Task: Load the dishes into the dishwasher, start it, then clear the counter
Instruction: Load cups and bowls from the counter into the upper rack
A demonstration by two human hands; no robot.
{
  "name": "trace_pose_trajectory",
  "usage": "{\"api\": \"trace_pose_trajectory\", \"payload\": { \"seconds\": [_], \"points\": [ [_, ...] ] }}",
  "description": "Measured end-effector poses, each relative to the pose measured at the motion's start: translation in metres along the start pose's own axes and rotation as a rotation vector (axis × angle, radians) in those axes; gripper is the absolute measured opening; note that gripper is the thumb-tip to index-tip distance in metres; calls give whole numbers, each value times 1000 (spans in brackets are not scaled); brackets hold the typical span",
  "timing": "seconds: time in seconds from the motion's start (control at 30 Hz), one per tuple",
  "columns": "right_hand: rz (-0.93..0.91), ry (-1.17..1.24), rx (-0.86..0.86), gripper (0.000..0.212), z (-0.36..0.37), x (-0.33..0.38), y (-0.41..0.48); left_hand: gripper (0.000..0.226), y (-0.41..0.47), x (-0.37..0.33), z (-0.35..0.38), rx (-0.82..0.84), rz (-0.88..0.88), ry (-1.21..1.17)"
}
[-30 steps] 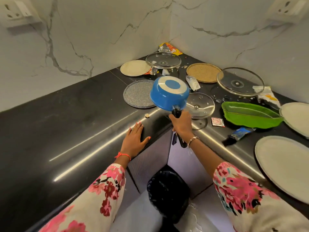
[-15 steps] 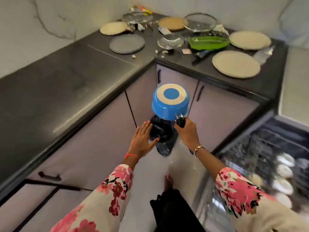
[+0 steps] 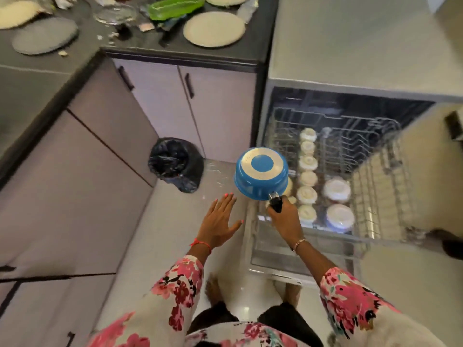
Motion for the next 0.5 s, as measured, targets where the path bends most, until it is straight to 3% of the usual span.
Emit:
{"api": "trace_pose_trajectory", "payload": {
  "seconds": [0.3,0.5],
  "points": [
    [136,11,-123,20,-165,-134,66,76,33,-172,112,129,130,-66],
    [145,27,-179,21,-213,-181,130,59,54,-218,163,172,183,-69]
  ]
}}
Point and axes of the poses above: each hand's wrist, its own y-axis towards the middle knuckle, its own z-axis out of the palm, x = y × z, the point moved 8 cm from there along y, towards the middle knuckle, and after that the axes turned 15 degrees about -x, right-handed, at the moved point
